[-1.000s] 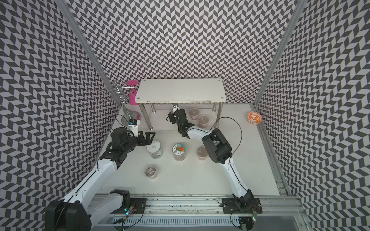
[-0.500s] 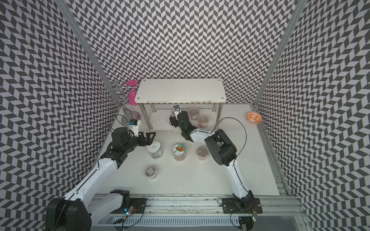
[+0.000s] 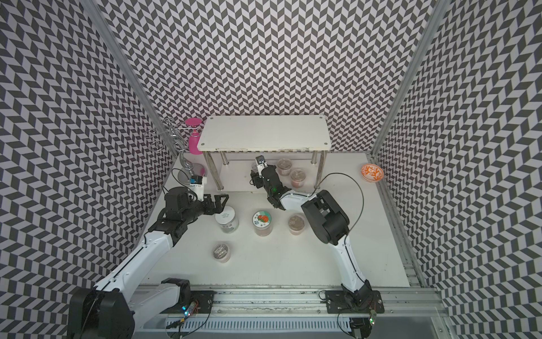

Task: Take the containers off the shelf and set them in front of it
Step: 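Pick up a container from the shelf.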

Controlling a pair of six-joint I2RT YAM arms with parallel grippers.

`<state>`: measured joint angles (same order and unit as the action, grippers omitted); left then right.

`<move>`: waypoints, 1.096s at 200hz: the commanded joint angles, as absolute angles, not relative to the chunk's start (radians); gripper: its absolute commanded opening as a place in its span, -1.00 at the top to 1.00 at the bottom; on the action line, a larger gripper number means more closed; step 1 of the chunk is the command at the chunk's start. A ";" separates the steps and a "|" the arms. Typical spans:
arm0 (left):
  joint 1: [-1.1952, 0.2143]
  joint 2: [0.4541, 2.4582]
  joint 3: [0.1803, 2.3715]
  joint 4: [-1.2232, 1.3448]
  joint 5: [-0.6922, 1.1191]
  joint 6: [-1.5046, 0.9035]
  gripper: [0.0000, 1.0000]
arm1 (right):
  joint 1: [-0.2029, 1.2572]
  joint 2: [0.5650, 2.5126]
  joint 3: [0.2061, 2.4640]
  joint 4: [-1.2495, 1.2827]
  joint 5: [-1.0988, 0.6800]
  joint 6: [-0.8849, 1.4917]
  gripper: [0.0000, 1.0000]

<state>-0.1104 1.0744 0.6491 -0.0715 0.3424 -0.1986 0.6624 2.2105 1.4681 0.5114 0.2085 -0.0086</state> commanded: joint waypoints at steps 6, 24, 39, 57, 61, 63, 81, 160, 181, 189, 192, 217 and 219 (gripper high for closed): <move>-0.110 1.079 0.645 -0.043 0.360 -0.182 -1.00 | 0.670 2.118 1.413 0.587 0.189 -0.014 -0.39; -0.112 1.081 0.646 -0.044 0.360 -0.179 -1.00 | 0.675 2.069 1.358 0.587 0.174 -0.014 -0.38; -0.112 1.086 0.647 -0.042 0.362 -0.179 -1.00 | 0.683 2.023 1.302 0.597 0.157 -0.020 -0.38; -0.111 1.091 0.645 -0.038 0.365 -0.179 -1.00 | 0.697 1.964 1.218 0.634 0.139 -0.035 -0.38; -0.111 1.091 0.645 -0.038 0.366 -0.179 -1.00 | 0.700 1.949 1.201 0.640 0.135 -0.039 -0.38; -0.110 1.092 0.646 -0.038 0.365 -0.179 -1.00 | 0.701 1.942 1.192 0.642 0.135 -0.039 -0.38; -0.112 1.094 0.645 -0.035 0.365 -0.179 -1.00 | 0.704 1.885 1.120 0.671 0.109 -0.038 -0.37; -0.113 1.100 0.642 -0.030 0.371 -0.182 -1.00 | 0.719 1.828 1.015 0.662 0.096 -0.093 -0.38; -0.112 1.095 0.639 -0.035 0.370 -0.179 -1.00 | 0.719 1.855 1.020 0.674 0.114 -0.100 -0.38; -0.113 1.093 0.638 -0.037 0.368 -0.178 -1.00 | 0.720 1.849 1.019 0.674 0.105 -0.105 -0.38; -0.113 1.092 0.637 -0.037 0.369 -0.178 -1.00 | 0.720 1.848 1.017 0.673 0.103 -0.106 -0.38; -0.112 1.095 0.630 -0.029 0.370 -0.181 -1.00 | 0.722 1.811 0.986 0.689 0.079 -0.095 -0.38; -0.112 1.096 0.632 -0.029 0.371 -0.181 -1.00 | 0.723 1.806 0.983 0.691 0.074 -0.094 -0.38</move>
<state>-0.1108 1.0988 0.6468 -0.0532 0.3576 -0.1944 0.7162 1.8374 1.0164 0.6117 0.0982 -0.0898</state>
